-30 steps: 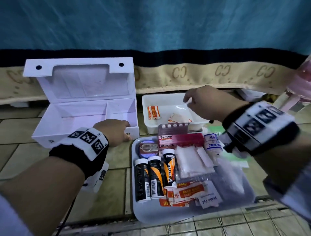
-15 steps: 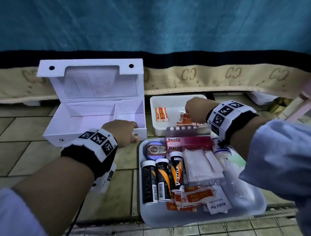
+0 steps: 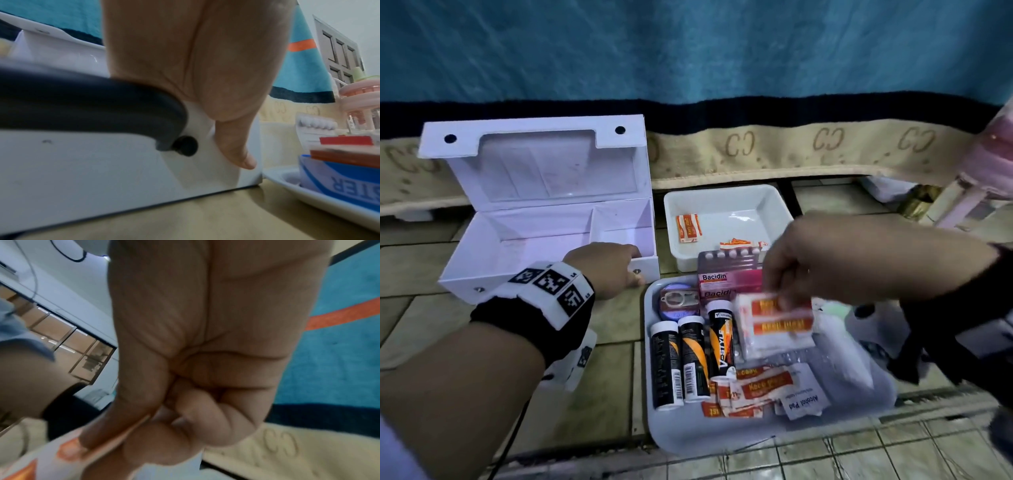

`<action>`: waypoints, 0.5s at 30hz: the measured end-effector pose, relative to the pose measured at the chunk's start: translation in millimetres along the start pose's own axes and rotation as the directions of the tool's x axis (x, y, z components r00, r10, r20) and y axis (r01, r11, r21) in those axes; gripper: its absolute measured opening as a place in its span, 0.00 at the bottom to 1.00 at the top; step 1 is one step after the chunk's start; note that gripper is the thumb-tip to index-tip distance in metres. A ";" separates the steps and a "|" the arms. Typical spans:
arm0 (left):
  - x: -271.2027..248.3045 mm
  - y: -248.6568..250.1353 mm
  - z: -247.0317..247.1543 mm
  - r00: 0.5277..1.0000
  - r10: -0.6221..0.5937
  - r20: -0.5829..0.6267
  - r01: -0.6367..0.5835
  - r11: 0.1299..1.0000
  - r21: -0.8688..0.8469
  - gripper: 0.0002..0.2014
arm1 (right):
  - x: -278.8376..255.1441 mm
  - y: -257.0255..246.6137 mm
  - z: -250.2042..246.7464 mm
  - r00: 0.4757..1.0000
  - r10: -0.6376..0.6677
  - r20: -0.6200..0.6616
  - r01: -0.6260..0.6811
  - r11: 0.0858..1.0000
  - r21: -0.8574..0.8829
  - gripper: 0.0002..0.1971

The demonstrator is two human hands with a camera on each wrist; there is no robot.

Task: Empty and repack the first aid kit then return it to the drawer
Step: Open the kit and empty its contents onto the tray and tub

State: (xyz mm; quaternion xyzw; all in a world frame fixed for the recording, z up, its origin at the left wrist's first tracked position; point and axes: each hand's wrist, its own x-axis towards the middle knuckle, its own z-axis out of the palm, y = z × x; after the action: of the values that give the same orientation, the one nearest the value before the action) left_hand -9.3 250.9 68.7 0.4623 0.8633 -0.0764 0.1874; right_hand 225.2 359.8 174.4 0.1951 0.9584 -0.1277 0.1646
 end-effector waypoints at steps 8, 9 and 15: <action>0.3 2.2 -0.4 1.000 0.001 0.009 -0.001 1.000 -0.002 0.23 | -12.9 -0.9 75.9 0.995 -0.006 0.096 0.007 1.000 -0.009 0.11; 0.2 2.3 -0.4 1.000 -0.001 0.009 0.001 1.000 -0.003 0.23 | -13.3 -3.8 82.1 0.999 0.005 0.050 0.000 0.996 -0.090 0.12; -1.4 2.6 -0.8 1.000 -0.004 0.004 0.004 1.000 -0.007 0.22 | -13.2 -25.0 79.0 0.999 0.044 -0.012 -0.045 0.961 -0.274 0.08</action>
State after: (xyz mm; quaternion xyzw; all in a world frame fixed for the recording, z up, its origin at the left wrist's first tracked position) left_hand -6.6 251.6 70.1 0.4597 0.8642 -0.0748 0.1904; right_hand 247.3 308.8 111.6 0.1923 0.9627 0.0106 0.1900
